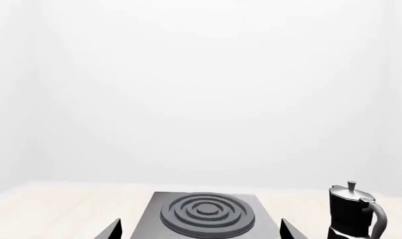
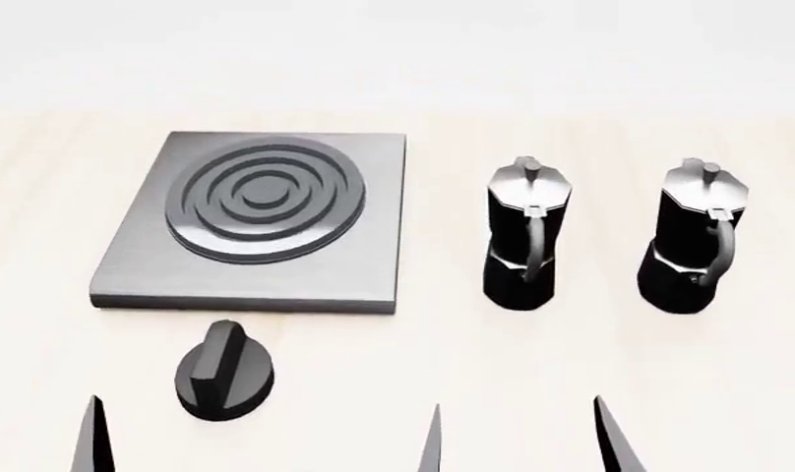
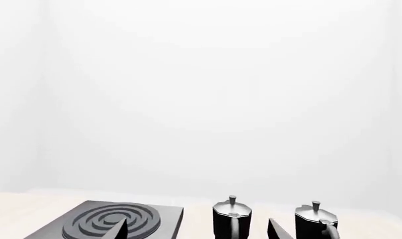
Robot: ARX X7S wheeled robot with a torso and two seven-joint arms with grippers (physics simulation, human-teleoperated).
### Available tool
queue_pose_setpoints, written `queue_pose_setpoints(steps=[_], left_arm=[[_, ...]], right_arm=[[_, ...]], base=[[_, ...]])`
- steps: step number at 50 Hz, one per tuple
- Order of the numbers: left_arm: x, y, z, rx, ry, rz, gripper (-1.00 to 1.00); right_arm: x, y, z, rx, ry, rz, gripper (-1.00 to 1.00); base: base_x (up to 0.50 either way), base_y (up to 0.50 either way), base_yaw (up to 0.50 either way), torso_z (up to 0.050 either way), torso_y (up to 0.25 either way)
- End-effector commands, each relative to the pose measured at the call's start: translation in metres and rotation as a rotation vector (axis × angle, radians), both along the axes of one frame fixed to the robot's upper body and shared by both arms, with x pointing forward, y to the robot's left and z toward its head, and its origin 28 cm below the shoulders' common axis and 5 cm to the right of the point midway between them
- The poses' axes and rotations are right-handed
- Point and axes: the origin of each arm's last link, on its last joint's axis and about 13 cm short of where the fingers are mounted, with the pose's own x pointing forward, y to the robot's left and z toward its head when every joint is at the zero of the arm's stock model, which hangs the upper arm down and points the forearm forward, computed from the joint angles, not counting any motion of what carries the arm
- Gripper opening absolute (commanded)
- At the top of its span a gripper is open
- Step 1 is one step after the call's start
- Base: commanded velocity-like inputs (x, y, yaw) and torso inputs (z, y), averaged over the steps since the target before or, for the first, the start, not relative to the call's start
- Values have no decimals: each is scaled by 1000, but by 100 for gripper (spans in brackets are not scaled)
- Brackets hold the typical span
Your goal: Put both moka pots on the stove.
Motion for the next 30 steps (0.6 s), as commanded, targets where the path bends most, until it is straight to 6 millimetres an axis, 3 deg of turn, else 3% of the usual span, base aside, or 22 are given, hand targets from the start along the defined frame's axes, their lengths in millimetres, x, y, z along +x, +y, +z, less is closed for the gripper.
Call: queue_pose_setpoints(steps=[1, 30], left_arm=[[0, 0, 0, 0, 1, 0, 100], [0, 0, -1, -1, 2, 0, 100]], right_arm=[[0, 0, -1, 0, 1, 1, 100], [0, 0, -2, 1, 2, 1, 100]], base=[[164, 0, 0, 0, 0], [164, 0, 0, 0, 0]])
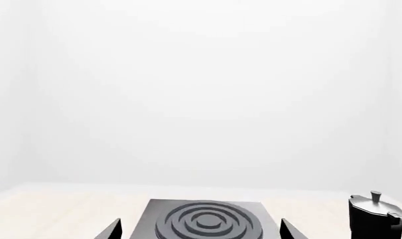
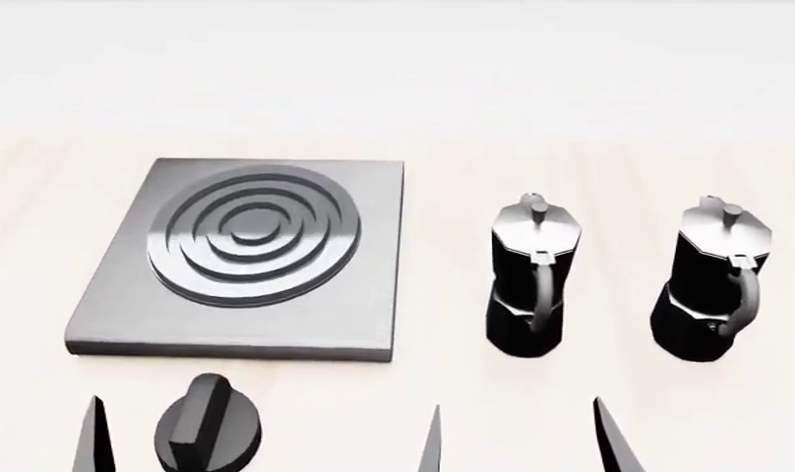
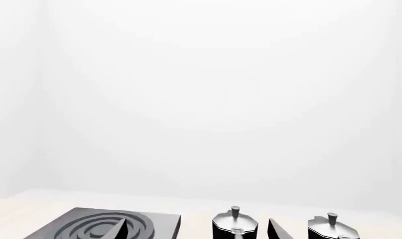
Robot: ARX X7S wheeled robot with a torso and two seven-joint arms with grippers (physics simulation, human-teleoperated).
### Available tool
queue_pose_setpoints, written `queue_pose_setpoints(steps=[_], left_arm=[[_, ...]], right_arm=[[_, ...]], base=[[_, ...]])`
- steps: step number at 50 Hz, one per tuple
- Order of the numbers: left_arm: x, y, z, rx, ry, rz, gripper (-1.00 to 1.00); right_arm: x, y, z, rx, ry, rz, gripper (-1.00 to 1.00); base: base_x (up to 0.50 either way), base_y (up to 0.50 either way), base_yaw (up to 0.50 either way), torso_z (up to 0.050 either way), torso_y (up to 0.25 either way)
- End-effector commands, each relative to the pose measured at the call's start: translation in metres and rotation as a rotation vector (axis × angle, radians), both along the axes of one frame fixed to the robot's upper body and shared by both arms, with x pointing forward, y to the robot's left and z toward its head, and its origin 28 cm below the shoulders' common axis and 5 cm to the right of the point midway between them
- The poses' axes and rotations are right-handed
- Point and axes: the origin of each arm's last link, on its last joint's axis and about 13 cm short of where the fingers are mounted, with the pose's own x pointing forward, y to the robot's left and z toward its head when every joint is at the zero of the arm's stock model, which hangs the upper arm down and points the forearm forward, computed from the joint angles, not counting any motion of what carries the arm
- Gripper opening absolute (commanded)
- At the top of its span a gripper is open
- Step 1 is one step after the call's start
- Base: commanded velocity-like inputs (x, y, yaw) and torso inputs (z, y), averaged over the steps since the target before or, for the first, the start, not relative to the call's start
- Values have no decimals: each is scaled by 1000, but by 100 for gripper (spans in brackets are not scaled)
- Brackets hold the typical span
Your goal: Put both moka pots on the stove.
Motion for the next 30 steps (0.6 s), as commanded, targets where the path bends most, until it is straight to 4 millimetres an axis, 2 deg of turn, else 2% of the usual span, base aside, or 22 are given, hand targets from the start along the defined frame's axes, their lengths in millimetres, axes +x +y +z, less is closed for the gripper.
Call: queue_pose_setpoints(steps=[1, 16, 30], left_arm=[[0, 0, -1, 0, 2, 1, 100], [1, 0, -2, -2, 1, 2, 100], [1, 0, -3, -1, 3, 1, 100]], right_arm=[[0, 0, -1, 0, 2, 1, 100], [0, 0, -2, -6, -2, -1, 100], [1, 0, -2, -2, -7, -2, 100]], base=[[160, 0, 0, 0, 0], [163, 0, 0, 0, 1], [0, 0, 0, 0, 0]])
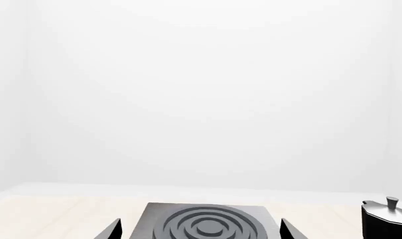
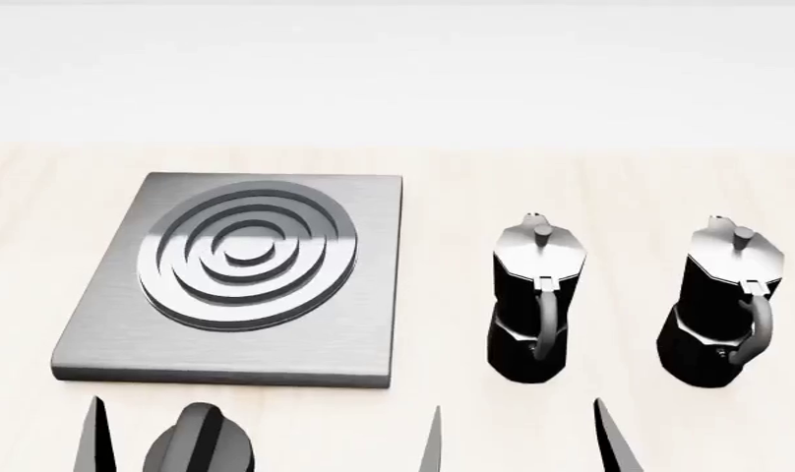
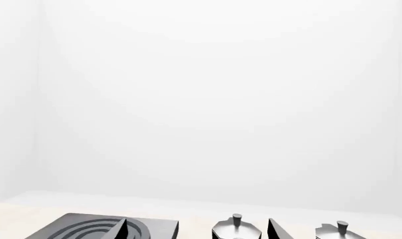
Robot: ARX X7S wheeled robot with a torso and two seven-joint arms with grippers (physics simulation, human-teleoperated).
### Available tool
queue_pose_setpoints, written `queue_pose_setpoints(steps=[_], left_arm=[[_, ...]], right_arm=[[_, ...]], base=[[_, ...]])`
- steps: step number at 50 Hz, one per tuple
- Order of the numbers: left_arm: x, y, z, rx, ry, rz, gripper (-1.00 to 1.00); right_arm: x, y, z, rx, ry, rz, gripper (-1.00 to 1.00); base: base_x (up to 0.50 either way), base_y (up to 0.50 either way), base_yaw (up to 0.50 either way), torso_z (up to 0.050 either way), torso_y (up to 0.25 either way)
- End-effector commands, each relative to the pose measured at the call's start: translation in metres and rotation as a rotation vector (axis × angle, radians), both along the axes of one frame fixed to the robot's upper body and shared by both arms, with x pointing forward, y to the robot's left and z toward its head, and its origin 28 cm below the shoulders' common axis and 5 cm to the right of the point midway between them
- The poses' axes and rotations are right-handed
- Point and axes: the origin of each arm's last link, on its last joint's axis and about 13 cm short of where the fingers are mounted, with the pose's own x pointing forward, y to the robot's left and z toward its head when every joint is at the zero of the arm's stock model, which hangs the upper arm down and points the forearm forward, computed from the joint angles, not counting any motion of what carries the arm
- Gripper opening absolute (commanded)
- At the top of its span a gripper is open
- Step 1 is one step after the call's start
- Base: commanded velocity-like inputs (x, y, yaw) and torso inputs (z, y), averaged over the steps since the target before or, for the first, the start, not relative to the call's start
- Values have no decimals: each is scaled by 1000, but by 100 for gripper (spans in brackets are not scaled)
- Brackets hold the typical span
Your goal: Put both moka pots on the stove.
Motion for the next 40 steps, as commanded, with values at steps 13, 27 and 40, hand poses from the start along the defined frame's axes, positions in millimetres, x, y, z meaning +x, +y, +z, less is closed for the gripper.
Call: queue_pose_setpoints(steps=[13, 27, 40], left_arm=[[0, 0, 0, 1, 1, 0, 100], [0, 0, 0, 2, 0, -3, 100], [-1, 0, 1, -1, -3, 2, 100]], right_arm=[[0, 0, 0, 0, 1, -4, 100], [0, 0, -1, 1, 2, -4, 100], [1, 1, 0, 6, 15, 8, 100]], base=[[0, 174, 0, 0, 0], [0, 284, 0, 0, 0], [0, 88, 0, 0, 0]])
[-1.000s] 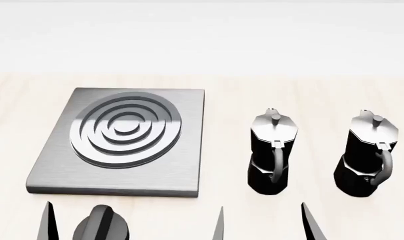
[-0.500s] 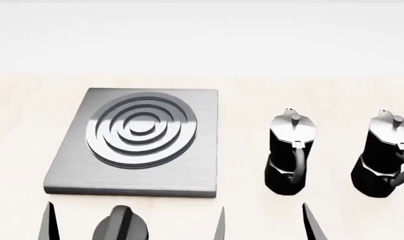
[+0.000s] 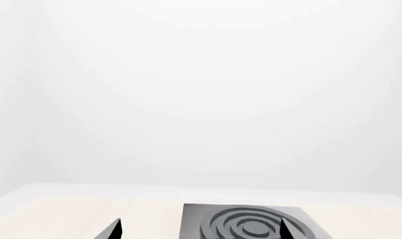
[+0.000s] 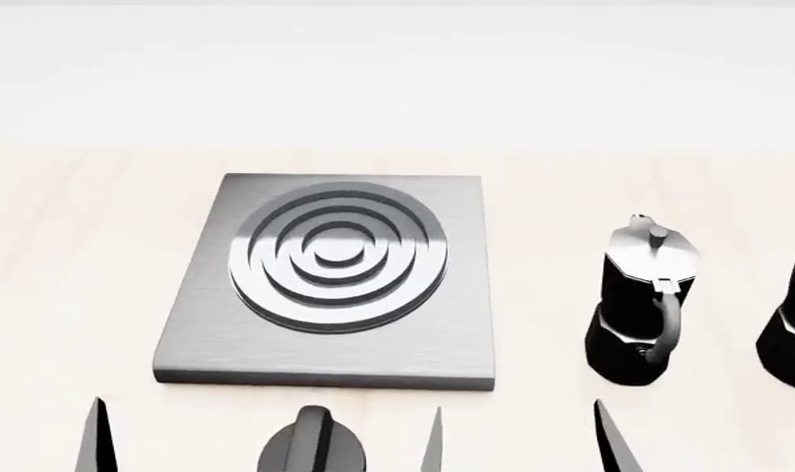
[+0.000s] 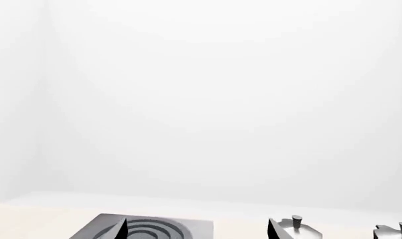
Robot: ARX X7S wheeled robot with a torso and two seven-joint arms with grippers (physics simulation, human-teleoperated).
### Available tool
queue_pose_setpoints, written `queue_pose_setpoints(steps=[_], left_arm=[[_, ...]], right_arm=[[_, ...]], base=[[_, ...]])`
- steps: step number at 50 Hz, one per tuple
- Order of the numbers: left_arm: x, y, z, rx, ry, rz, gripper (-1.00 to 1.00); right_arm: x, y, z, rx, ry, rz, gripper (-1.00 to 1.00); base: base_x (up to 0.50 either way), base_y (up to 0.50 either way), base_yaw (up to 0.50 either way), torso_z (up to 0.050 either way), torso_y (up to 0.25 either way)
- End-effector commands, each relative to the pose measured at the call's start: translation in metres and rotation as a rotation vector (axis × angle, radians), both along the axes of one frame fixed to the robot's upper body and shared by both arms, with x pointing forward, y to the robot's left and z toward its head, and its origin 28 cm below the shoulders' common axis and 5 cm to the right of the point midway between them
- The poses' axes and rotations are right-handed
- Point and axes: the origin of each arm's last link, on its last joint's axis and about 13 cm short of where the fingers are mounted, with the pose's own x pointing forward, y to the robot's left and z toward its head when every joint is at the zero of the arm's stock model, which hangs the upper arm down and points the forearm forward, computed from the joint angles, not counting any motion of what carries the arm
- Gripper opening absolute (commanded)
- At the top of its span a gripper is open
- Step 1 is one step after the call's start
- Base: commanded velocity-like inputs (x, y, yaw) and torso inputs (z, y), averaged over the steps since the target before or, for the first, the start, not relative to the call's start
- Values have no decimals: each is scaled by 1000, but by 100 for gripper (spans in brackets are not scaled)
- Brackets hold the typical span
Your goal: Put both moka pots on the stove.
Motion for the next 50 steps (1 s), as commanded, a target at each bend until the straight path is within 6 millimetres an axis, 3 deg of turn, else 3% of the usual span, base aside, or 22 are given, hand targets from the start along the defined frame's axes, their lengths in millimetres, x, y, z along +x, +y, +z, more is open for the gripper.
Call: queue_pose_setpoints(steps=[1, 27, 42, 50], left_arm=[[-1, 0, 2, -2, -4, 3, 100], [-1, 1, 3, -9, -3, 3, 100], [-1, 2, 3, -12, -3, 7, 100], [0, 2, 2, -14, -3, 7, 100]], right_arm=[[0, 2, 3, 1, 11, 9, 100], [19, -8, 37, -7, 60, -44, 100], [50, -26, 64, -119, 186, -61, 100], [81, -41, 77, -131, 248, -88, 100]], base=[[0, 0, 0, 0, 0], [0, 0, 0, 0, 0], [0, 0, 0, 0, 0], [0, 0, 0, 0, 0]])
